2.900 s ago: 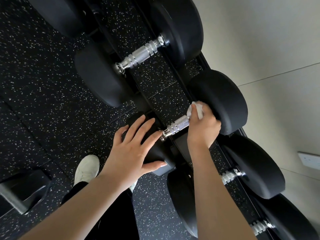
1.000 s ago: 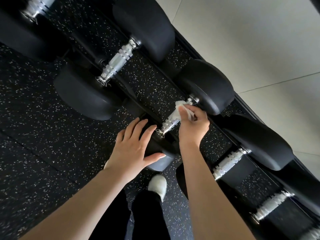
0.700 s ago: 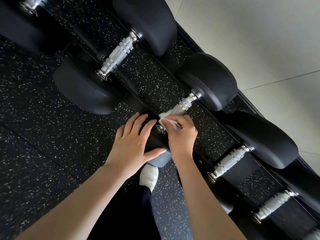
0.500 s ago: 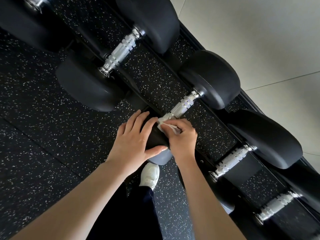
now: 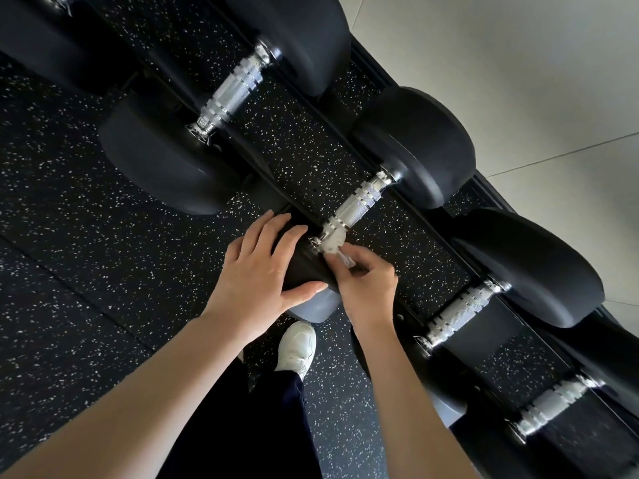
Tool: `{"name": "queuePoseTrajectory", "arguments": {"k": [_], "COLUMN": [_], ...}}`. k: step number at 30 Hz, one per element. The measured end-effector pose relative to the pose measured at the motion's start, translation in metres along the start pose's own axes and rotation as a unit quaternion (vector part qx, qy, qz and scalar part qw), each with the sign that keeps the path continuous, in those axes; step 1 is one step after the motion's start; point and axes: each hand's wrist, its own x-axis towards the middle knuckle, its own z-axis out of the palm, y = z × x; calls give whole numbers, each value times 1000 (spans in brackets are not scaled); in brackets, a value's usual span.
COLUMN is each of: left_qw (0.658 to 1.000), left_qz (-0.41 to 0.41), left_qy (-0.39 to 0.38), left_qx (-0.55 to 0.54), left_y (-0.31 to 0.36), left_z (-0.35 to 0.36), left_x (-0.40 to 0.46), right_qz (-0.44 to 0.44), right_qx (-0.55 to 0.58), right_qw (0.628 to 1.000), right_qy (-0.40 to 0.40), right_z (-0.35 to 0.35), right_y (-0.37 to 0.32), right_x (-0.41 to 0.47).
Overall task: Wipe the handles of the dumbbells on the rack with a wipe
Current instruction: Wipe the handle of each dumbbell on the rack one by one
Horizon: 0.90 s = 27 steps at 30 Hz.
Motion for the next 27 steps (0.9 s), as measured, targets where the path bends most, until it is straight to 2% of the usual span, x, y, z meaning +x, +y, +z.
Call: {"name": "queuePoseTrajectory", "arguments": {"k": [5,9,15,21,24,27], "left_qw": [1000,1000,1000,1000,1000,1000], "left_qz": [0,1,2,2,0,1], "left_qy": [0,1,3,5,9,5], "left_qx": [-1,1,-2,-4,-2,-2], "left_y": [1,1,1,1,1,1], "left_z": [-1,-1,-1,0,0,0], "left_x": [0,-1,-1,-1,-2,-1], "right_qz": [34,59,70,91,106,113], "right_qx": [31,110,212,301,359,393], "right_qw": [998,989,960,914,891,884], "right_qy": [35,79,171,257,257,226], "right_z": [5,8,4,-5,0,4], "right_y": [-7,-10,-27,-55,-59,-59], "right_x": [5,8,29,59,60,57]}}
